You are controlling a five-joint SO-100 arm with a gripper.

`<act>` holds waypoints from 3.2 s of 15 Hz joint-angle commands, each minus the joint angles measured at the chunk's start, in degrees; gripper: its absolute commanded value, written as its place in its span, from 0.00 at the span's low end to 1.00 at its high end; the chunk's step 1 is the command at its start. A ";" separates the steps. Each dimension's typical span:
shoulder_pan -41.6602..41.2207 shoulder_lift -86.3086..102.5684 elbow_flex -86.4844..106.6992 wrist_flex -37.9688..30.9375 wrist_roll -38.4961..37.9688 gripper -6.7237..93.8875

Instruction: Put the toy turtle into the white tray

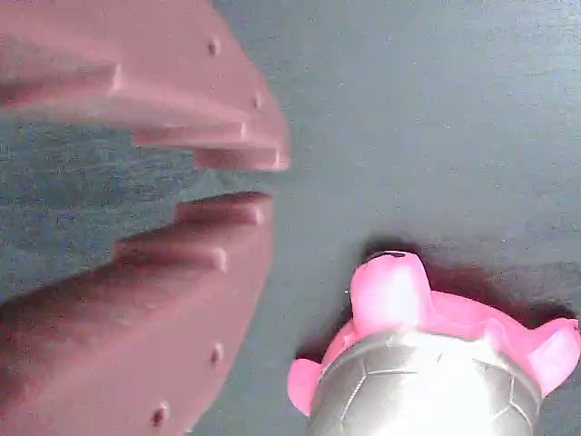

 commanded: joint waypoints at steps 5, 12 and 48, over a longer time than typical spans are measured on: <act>-0.09 4.39 -0.26 0.62 0.62 0.06; -0.09 4.39 -0.26 0.62 0.62 0.06; 5.27 -96.68 -72.16 -0.79 -61.61 0.56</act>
